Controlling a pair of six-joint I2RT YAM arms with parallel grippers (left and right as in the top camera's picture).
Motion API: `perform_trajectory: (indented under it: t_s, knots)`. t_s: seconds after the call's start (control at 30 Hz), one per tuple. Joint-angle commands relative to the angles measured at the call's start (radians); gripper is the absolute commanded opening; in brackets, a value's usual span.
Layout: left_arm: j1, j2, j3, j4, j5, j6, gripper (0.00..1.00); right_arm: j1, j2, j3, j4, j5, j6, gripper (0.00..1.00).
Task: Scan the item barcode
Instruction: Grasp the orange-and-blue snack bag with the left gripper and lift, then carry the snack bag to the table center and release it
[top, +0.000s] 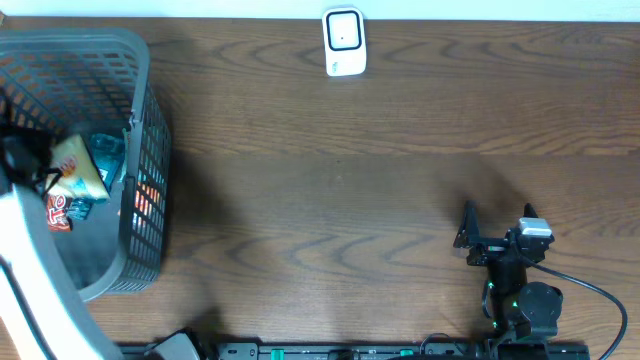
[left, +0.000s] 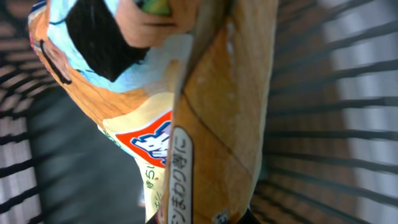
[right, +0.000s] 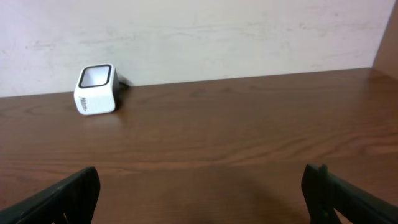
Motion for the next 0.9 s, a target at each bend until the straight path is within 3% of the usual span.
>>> perform_trajectory:
  t_s: [0.0,0.2,0.4,0.63,0.87]
  knots:
    - [-0.013,-0.124,0.011,0.055,0.144,0.01,0.07,-0.019,-0.006,-0.001,-0.003,-0.002,-0.009,0.99]
    - [-0.143,-0.289,0.011,0.14,0.251,0.01,0.07,-0.019,-0.006,-0.001,-0.003,-0.002,-0.01,0.99]
    - [-0.426,-0.346,0.01,0.178,0.247,0.039,0.07,-0.019,-0.006,-0.001,-0.003,-0.002,-0.01,0.99]
    - [-0.791,-0.213,0.01,0.135,0.175,0.22,0.07,-0.019,-0.006,-0.001,-0.003,-0.002,-0.01,0.99]
    - [-1.076,0.076,0.01,0.077,-0.002,0.476,0.08,-0.019,-0.006,-0.001,-0.003,-0.002,-0.01,0.99]
